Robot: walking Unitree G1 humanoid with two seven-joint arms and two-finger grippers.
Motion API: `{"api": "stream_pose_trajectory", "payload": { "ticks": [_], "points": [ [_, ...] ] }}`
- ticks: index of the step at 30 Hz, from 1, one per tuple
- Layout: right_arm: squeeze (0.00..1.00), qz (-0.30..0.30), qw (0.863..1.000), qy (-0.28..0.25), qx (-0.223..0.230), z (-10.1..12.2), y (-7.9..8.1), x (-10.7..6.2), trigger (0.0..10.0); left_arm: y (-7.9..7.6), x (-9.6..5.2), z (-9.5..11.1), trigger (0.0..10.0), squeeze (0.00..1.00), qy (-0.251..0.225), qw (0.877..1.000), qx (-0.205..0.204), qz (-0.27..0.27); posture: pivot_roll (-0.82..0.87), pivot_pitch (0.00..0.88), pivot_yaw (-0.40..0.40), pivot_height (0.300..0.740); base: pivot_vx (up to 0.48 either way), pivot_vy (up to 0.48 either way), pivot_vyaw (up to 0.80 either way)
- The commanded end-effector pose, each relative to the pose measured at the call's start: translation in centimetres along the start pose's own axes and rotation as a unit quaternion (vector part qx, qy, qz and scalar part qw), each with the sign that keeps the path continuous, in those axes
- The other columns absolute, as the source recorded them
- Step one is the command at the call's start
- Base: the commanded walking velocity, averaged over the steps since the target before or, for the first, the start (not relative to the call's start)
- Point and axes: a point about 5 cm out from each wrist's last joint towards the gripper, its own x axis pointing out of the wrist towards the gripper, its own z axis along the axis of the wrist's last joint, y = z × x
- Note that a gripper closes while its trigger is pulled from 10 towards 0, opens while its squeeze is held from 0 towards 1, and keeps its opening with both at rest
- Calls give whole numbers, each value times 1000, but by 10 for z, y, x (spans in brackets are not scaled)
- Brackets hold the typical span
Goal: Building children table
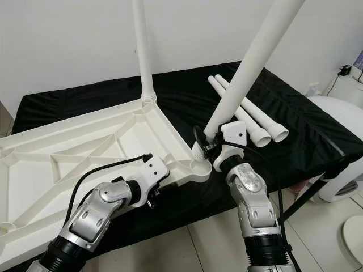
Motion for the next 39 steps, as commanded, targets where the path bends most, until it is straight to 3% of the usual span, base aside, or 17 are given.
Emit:
{"api": "stream_pose_trajectory", "payload": {
  "ticks": [1, 15, 16, 17, 18, 24, 25, 39],
  "points": [
    [0, 6, 1000, -6, 6, 3, 1, 3, 10000, -3, 4, 0, 10000, 0, 14, 1000, 5, -3, -129, 77, 38, 740, 0, 0, 0],
    [0, 8, 1000, -9, 8, 6, 0, 2, 10000, -3, 12, -12, 10000, 0, 51, 999, 8, 16, -139, 68, 39, 740, 0, 0, 0],
    [0, 10, 1000, -8, 9, 6, 1, 2, 10000, -2, 11, -13, 6902, 0, 51, 999, 5, 17, -139, 68, 39, 740, 0, 0, 0],
    [0, 11, 1000, -7, 10, 5, 1, 2, 10000, -1, 10, -13, 4941, 0, 51, 999, 4, 18, -137, 62, 39, 740, 0, 0, 0],
    [0, 12, 1000, -6, 11, 5, 1, 1, 10000, -1, 9, -14, 4706, 0, 50, 998, -1, 21, -136, 60, 40, 740, 0, 0, 0],
    [0, 13, 1000, -5, 11, 4, 1, 1, 10000, 0, 9, -14, 4706, 0, 51, 998, -5, 25, -136, 60, 40, 740, 0, 0, 0],
    [0, 15, 1000, -3, 12, 3, 1, 1, 10000, 4, 6, -14, 10000, 0, 54, 998, 0, 27, -134, 51, 39, 740, 0, 0, 0],
    [0, 29, 999, 2, 21, 2, 4, 0, 10000, 5, 3, -19, 10000, 0, 64, 998, 20, 20, -130, 45, 38, 740, 0, 0, 0]
  ]
}}
